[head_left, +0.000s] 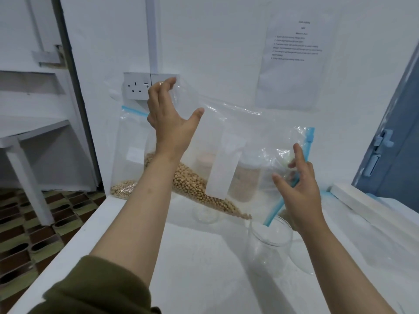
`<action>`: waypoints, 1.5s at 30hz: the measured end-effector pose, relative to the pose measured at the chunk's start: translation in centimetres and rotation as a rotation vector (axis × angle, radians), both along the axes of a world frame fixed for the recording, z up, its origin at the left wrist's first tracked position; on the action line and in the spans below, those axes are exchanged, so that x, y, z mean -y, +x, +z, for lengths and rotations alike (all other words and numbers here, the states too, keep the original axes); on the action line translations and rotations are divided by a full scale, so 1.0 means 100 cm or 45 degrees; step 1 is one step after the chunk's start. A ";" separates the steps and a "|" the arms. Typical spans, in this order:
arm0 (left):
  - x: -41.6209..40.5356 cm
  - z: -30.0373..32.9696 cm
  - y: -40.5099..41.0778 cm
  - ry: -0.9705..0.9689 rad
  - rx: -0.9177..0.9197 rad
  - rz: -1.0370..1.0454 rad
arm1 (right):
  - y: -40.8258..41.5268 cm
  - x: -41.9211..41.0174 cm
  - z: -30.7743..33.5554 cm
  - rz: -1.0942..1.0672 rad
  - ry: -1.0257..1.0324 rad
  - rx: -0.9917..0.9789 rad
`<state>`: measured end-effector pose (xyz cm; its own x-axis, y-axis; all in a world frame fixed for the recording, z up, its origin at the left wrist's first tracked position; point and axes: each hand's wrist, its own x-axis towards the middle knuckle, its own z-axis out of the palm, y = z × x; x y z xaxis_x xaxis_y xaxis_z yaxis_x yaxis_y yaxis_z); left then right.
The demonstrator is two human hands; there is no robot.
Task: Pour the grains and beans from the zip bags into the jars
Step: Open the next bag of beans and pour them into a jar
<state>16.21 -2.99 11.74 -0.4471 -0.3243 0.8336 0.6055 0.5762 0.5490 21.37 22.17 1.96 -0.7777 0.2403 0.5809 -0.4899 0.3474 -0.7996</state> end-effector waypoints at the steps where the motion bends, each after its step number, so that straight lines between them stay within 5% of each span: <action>1: 0.000 0.001 0.000 -0.008 -0.010 0.002 | 0.000 0.001 -0.001 -0.001 0.006 0.001; 45: -0.023 0.009 0.009 -0.146 -0.029 -0.015 | 0.011 -0.012 -0.023 0.079 -0.236 0.093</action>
<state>17.08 -0.70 12.64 -0.4307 -0.2209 0.8751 0.6240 0.6276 0.4655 22.45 23.38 -0.33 -0.8330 0.2879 0.4725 -0.4439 0.1620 -0.8813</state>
